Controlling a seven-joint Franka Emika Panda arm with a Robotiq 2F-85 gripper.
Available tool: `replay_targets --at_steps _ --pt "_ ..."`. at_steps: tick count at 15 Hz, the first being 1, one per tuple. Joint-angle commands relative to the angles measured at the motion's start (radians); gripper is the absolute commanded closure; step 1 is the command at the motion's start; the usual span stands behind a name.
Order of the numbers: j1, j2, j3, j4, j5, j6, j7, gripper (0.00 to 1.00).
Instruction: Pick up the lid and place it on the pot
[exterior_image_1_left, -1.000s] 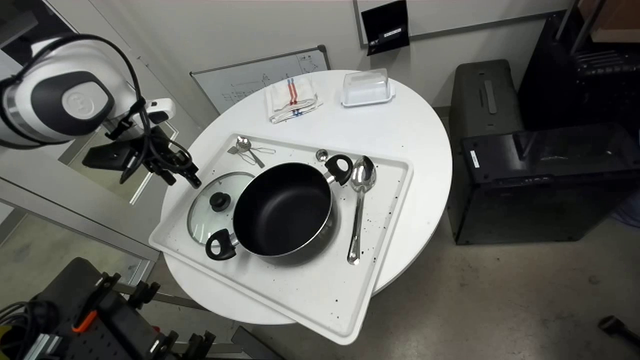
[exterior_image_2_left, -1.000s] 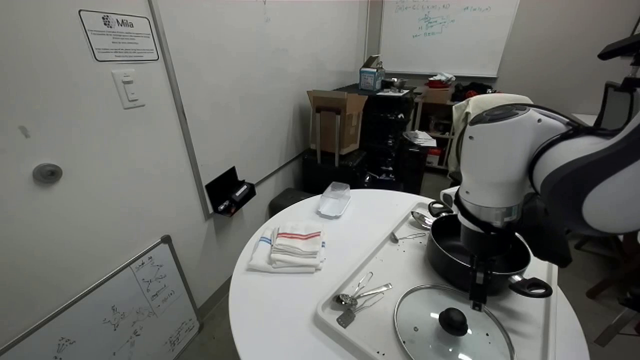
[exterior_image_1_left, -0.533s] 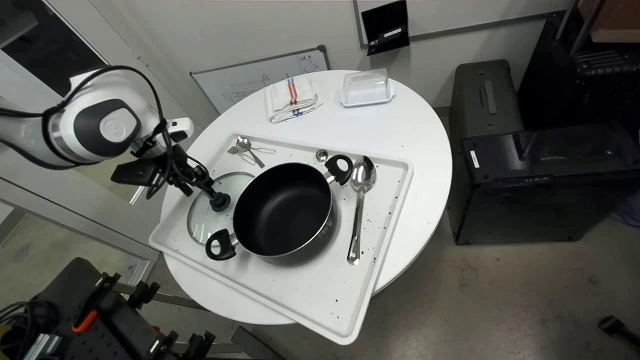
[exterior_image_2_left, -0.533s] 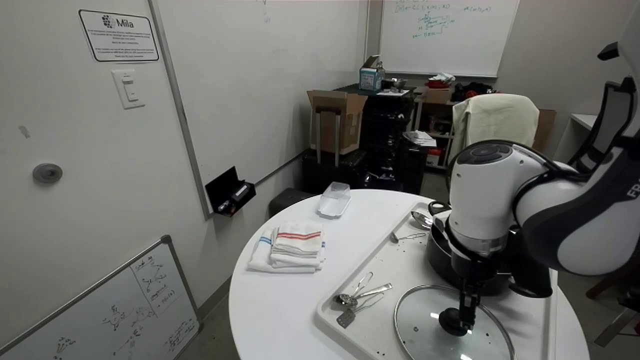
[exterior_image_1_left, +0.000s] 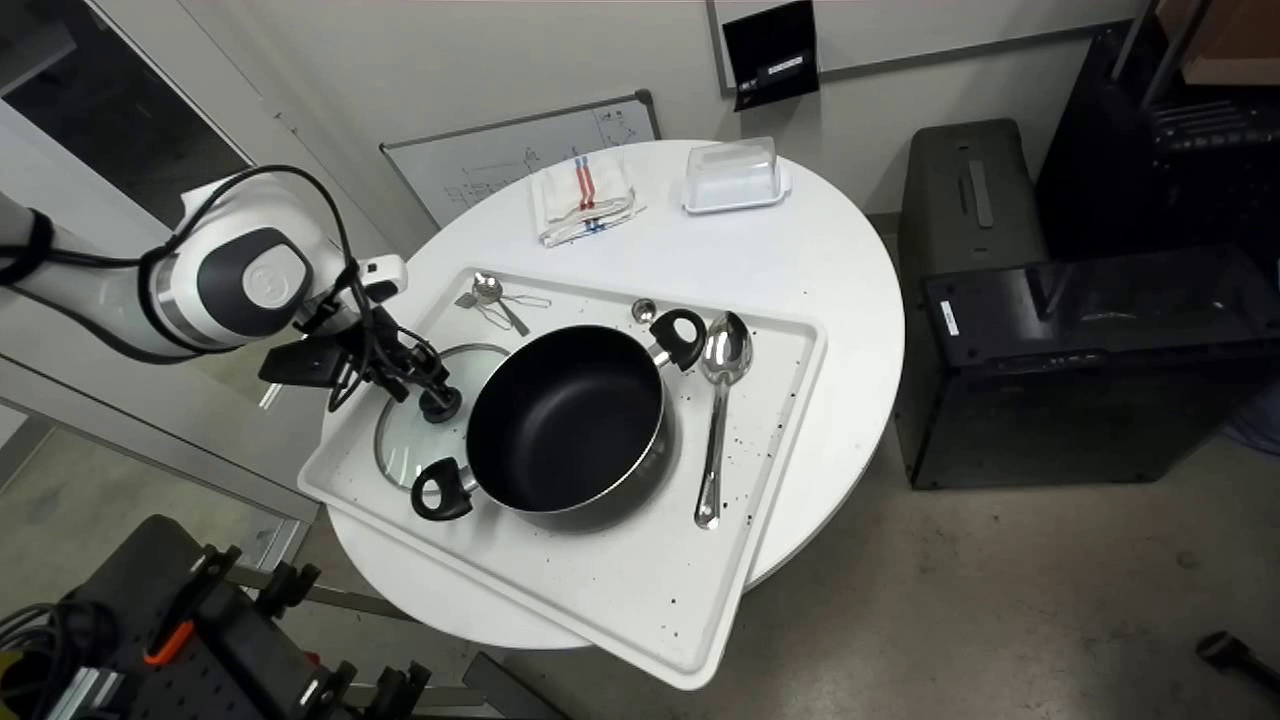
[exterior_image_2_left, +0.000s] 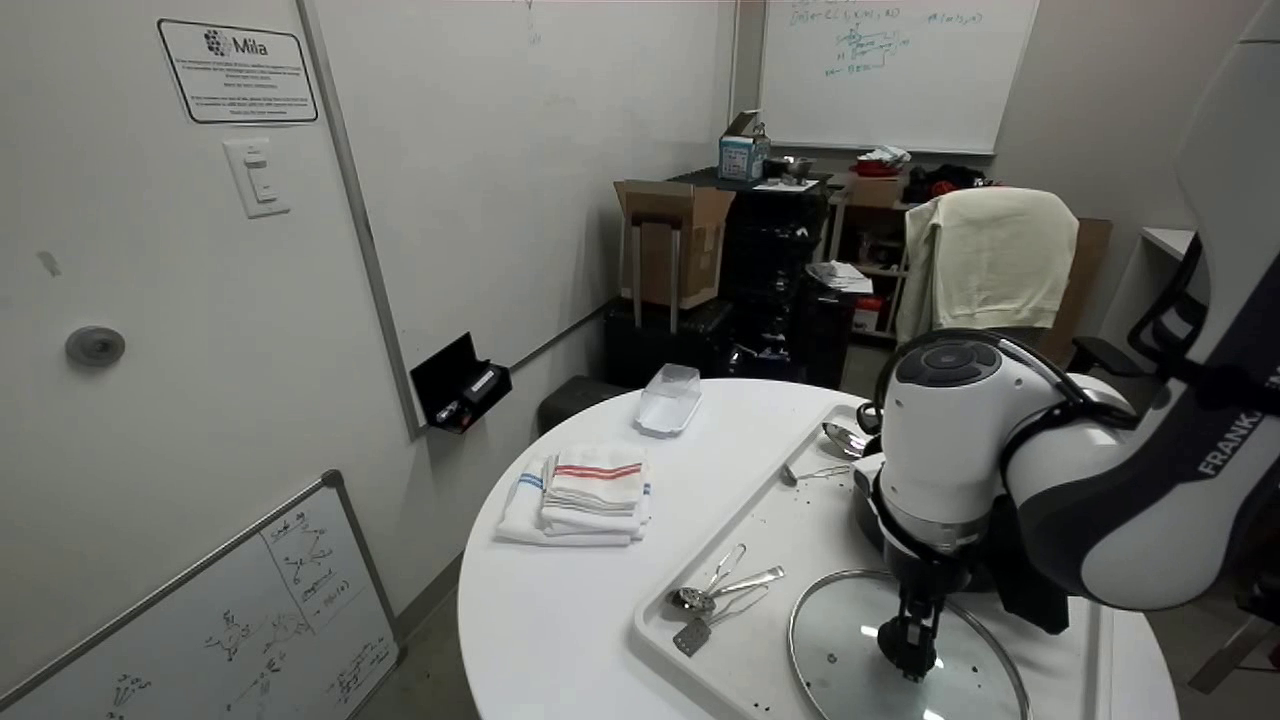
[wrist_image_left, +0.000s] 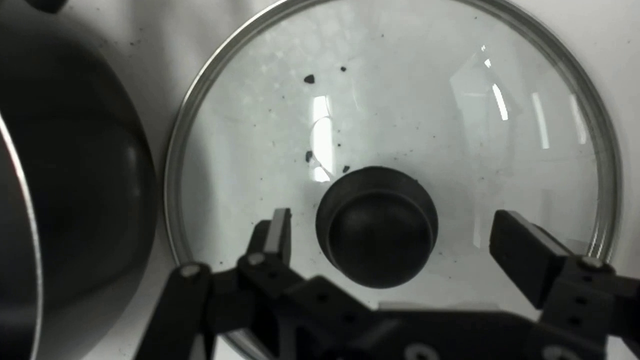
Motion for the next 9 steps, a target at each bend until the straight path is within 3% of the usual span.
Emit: replay_targets --at_steps 1,4,5,6,9 --pt "0.029 0.053 -0.025 0.055 0.006 0.032 0.020 0.00" --pt "0.026 0.063 -0.022 0.070 0.014 0.033 0.015 0.00" --pt "0.024 0.065 -0.020 0.074 0.015 0.034 0.012 0.25" --pt "0.024 0.064 -0.018 0.073 0.015 0.034 0.011 0.26" --pt "0.021 0.060 -0.011 0.069 0.019 0.029 0.008 0.46"
